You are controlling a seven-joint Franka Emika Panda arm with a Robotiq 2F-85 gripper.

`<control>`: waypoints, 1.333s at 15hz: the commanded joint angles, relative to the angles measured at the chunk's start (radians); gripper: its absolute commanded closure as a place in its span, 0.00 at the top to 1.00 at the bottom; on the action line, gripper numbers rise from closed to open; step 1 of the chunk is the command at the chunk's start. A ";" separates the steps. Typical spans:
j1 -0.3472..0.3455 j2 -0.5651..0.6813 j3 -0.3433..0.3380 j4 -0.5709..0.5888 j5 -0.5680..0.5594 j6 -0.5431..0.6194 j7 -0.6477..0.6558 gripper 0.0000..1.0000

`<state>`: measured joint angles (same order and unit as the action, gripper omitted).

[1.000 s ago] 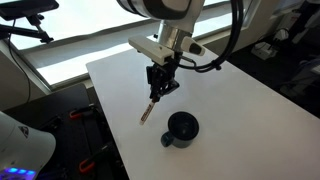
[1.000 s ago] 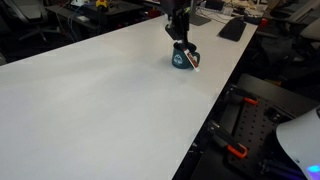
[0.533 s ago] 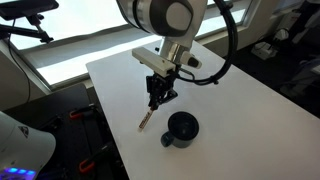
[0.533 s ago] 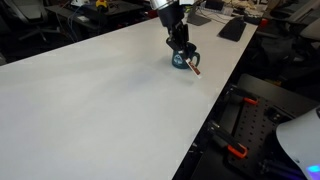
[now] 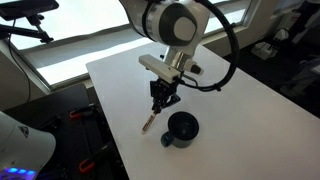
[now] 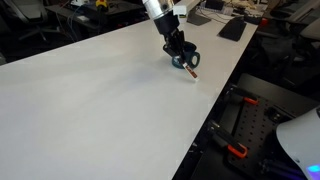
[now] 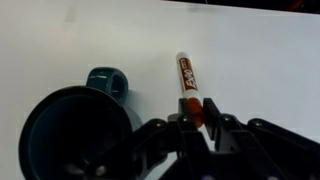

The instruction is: Remove the marker from the cup and put it on the table

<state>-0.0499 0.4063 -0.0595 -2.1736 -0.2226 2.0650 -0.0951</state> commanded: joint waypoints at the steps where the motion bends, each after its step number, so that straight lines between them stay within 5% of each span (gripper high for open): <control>1: 0.005 0.033 -0.005 0.041 -0.016 -0.025 0.010 0.05; 6: 0.009 0.046 -0.013 0.055 -0.031 -0.027 0.016 0.05; 7: -0.002 0.043 -0.003 0.039 -0.008 -0.004 0.001 0.18; 18: -0.002 0.046 -0.005 0.044 -0.015 -0.005 0.002 0.18; 19: -0.002 0.044 -0.006 0.044 -0.014 -0.005 0.005 0.43; 20: -0.002 0.044 -0.008 0.044 -0.016 -0.004 0.007 0.44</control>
<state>-0.0506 0.4513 -0.0661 -2.1323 -0.2371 2.0633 -0.0935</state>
